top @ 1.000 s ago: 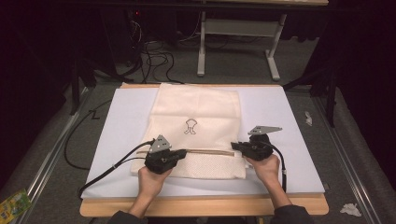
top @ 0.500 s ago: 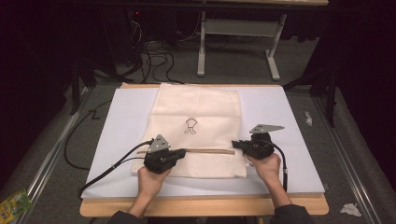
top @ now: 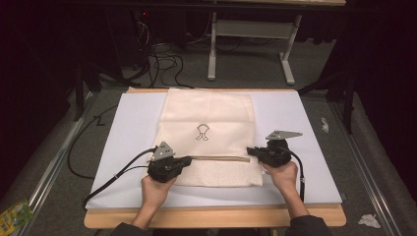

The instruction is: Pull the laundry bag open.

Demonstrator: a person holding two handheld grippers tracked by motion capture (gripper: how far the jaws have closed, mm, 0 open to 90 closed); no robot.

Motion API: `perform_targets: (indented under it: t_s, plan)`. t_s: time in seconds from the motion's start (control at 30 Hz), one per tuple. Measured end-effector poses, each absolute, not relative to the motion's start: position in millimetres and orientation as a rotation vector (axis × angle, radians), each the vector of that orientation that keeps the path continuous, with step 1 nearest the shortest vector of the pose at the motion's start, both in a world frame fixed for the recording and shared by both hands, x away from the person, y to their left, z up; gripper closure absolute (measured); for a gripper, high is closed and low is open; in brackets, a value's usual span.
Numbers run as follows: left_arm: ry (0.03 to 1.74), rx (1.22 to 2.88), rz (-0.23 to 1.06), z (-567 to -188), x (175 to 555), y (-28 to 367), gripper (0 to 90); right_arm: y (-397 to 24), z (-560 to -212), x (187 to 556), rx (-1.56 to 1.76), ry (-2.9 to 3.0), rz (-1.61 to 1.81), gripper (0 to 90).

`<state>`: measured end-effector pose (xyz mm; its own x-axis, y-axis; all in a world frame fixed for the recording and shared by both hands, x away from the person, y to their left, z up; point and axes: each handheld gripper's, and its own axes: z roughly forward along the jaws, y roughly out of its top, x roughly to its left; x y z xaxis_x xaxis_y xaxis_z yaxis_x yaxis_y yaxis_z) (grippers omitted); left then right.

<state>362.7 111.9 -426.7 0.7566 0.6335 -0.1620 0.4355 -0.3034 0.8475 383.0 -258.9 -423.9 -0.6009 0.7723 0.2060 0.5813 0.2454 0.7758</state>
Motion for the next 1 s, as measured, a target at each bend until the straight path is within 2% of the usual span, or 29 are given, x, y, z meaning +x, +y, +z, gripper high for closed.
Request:
perform_targets:
  t_s: [1.0]
  plan:
    - [0.831, 1.933, 0.267, -425.9, 362.3, 122.3, 87.2, -267.6, -421.7, 384.2, 1.282, 2.274, 1.265, 88.3]
